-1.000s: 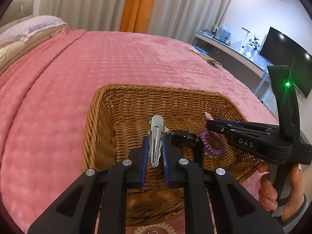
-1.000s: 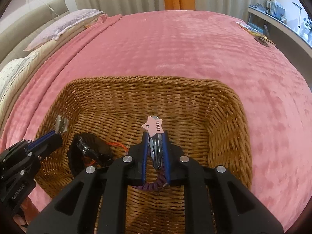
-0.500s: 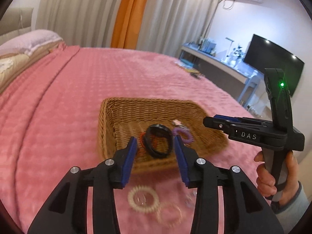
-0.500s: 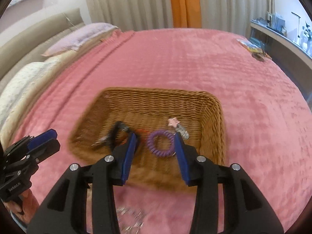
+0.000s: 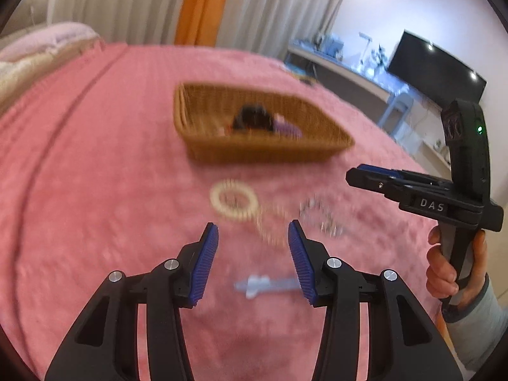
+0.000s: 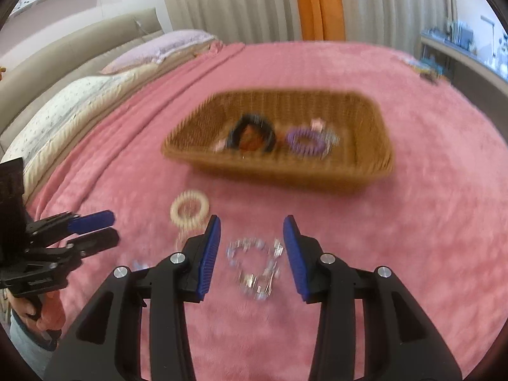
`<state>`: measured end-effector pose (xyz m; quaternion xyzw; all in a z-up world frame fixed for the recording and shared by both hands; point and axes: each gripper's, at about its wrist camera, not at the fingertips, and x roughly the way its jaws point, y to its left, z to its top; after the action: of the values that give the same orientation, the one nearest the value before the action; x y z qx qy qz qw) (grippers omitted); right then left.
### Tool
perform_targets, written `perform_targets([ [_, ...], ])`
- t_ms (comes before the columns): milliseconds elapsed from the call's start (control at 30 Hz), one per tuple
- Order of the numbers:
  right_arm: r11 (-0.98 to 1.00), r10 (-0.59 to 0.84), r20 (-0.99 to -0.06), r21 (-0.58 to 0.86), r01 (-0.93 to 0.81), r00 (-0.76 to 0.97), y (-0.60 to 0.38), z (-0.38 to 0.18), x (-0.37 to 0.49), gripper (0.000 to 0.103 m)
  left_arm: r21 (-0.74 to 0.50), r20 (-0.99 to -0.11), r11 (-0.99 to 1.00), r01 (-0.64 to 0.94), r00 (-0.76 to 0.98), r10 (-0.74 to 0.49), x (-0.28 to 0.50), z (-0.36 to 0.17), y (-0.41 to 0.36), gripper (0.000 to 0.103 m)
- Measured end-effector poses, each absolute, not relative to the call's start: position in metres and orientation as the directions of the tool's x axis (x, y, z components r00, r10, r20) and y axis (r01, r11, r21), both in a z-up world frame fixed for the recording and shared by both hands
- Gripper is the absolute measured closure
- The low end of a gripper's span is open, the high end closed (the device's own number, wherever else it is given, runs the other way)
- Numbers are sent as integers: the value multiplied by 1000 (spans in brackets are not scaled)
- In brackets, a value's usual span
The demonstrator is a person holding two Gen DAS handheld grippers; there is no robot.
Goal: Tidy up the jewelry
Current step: 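Grasp the blue plastic hair clip with the left tool while the right tool grasps the crystal charm bracelet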
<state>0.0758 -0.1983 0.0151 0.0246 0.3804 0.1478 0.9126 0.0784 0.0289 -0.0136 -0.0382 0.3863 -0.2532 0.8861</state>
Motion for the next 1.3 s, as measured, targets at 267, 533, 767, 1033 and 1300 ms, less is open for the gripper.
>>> perform_targets([
  [267,950,313,-721,239,-202,619,-216,-17,73,65,-283,-749,833,475,433,-501,82,-53,12,60],
  [533,953,303,-744,223,-206,596,-217,-24,92,65,-258,-778,760,597,339,-530,38,-55,-6,60],
  [767,970,223,-784,118,-214,579,-201,-40,109,65,-124,-795,807,578,429,-430,44,-52,-23,55],
  [1033,950,123,-782,-85,-300,611,-163,-45,103,95,-44,-793,803,594,468,-390,45,-56,-46,62],
  [1300,953,189,-753,-14,-302,631,-173,-34,94,95,-68,-758,826,560,509,-408,36,-50,-40,97],
])
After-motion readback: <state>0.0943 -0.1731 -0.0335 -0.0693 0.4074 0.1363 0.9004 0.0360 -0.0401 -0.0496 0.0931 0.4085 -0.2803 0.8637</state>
